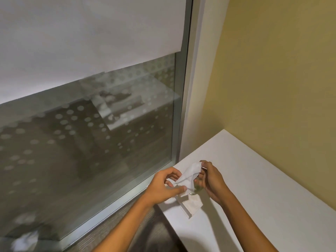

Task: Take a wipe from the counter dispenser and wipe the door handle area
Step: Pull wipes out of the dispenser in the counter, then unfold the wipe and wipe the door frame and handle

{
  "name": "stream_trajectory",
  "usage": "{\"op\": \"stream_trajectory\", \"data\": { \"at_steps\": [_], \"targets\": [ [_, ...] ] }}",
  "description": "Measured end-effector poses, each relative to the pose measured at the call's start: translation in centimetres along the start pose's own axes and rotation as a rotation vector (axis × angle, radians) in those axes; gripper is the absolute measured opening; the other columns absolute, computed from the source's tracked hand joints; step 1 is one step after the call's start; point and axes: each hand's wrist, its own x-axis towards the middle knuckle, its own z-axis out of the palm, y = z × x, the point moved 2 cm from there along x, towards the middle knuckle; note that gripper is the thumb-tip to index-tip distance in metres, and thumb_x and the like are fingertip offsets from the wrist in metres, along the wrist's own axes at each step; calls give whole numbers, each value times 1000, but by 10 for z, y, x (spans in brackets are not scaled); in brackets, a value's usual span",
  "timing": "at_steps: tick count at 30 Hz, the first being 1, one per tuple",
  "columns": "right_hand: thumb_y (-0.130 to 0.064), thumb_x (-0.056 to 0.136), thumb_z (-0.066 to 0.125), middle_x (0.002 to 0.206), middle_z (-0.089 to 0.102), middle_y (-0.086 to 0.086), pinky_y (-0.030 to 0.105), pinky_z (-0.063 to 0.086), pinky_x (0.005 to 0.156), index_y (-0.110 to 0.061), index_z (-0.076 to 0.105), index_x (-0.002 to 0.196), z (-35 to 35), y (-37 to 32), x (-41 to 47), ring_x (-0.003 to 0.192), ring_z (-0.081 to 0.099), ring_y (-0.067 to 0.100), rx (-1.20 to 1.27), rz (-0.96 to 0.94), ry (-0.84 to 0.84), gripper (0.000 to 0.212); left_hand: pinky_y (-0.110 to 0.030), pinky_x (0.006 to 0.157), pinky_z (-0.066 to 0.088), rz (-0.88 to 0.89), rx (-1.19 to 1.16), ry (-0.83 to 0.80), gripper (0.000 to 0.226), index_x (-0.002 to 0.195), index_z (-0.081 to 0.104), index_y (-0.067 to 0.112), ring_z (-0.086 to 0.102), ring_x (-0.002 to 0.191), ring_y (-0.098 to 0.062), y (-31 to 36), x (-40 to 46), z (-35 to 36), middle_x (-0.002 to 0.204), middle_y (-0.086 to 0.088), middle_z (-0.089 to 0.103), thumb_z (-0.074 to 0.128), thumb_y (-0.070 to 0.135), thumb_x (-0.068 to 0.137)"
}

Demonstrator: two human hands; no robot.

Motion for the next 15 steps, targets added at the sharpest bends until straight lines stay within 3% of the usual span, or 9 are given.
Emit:
{"op": "stream_trajectory", "data": {
  "at_steps": [4,6,9,13,15],
  "targets": [
    [-24,105,32,87,69,8,32,56,74,-15,57,94,33,3,-11,85,67,24,-95,21,-54,29,-24,70,52,-40,-21,134,1,95,73,16,62,80,-11,-8,-26,-16,88,8,69,72,16,95],
    [-26,105,33,94,69,9,29,59,73,-15,58,95,46,7,-13,90,68,24,-183,0,-67,29,-29,71,53,-81,-59,186,7,94,72,13,63,80,-12,-10,-38,-24,88,5,70,68,18,96],
    [-29,104,38,104,65,10,29,59,79,-17,56,97,73,19,-17,96,64,22,-362,-63,-108,24,-32,71,56,-137,-175,320,18,84,70,12,62,78,-14,-9,-66,-44,80,3,68,62,4,99],
    [-29,104,45,94,60,-1,5,48,51,-14,56,104,119,32,-36,80,60,12,-564,-131,-219,19,-37,69,58,-209,-426,538,28,76,61,5,62,75,-22,-12,-115,-74,73,-6,62,51,-5,100],
    [-25,104,46,93,58,-4,4,48,51,-20,55,100,145,38,-54,78,59,9,-576,-156,-293,11,-41,69,61,-225,-551,621,25,80,58,3,63,78,-25,-15,-142,-87,78,-12,62,47,-3,102]
  ]
}}
